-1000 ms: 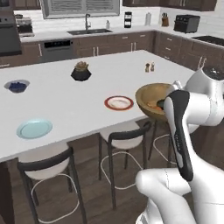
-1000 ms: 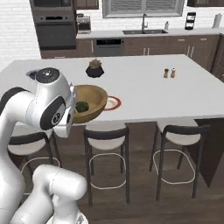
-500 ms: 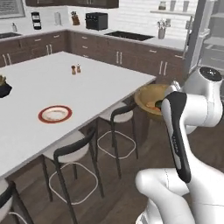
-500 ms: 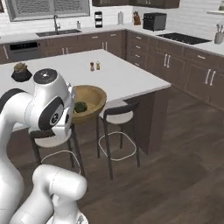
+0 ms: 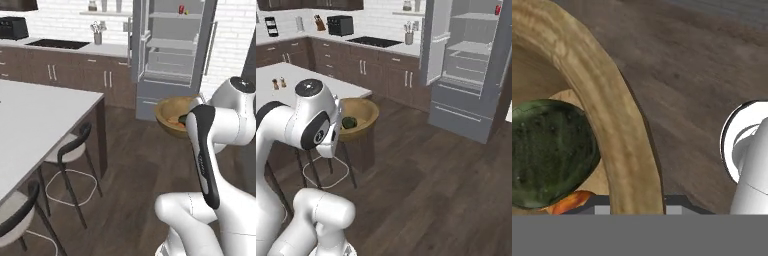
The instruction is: Pick the chicken drumstick and cucumber from their plates and place them in the bowl. Then put the bowl in the fridge.
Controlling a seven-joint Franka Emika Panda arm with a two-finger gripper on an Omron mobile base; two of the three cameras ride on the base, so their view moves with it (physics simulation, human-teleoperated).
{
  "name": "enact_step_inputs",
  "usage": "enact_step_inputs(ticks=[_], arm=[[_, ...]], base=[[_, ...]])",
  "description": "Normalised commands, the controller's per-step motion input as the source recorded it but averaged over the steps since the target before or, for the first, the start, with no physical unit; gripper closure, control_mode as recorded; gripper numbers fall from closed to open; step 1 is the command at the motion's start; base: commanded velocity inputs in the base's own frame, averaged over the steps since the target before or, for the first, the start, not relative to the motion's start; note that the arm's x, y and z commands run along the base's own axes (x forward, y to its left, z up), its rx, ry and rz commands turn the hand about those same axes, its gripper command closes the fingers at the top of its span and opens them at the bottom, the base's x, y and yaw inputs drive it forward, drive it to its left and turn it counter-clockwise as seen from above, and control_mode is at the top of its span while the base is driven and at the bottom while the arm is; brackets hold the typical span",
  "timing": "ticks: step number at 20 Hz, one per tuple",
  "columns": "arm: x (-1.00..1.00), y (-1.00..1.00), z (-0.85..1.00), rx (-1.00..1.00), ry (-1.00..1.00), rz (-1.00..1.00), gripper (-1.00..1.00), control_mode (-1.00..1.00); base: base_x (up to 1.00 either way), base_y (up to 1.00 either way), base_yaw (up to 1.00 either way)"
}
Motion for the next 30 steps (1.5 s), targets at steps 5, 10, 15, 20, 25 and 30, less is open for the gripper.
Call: enact_step_inputs(ticks=[5, 10, 15, 20, 25, 30], arm=[[0.00, 0.00, 0.00, 0.00, 0.00, 0.00, 1.00, 1.00], [0.00, 0.00, 0.00, 0.00, 0.00, 0.00, 1.00, 1.00], [0.00, 0.00, 0.00, 0.00, 0.00, 0.00, 1.00, 1.00], [0.00, 0.00, 0.00, 0.00, 0.00, 0.00, 1.00, 1.00], [0.00, 0.00, 0.00, 0.00, 0.00, 0.00, 1.00, 1.00], [0.00, 0.00, 0.00, 0.00, 0.00, 0.00, 1.00, 1.00]], base=[[1.00, 0.05, -0.49], [1.00, 0.13, -0.39], [1.00, 0.55, -0.41], [1.00, 0.37, -0.17], [1.00, -0.19, 0.07], [1.00, 0.01, 0.07]])
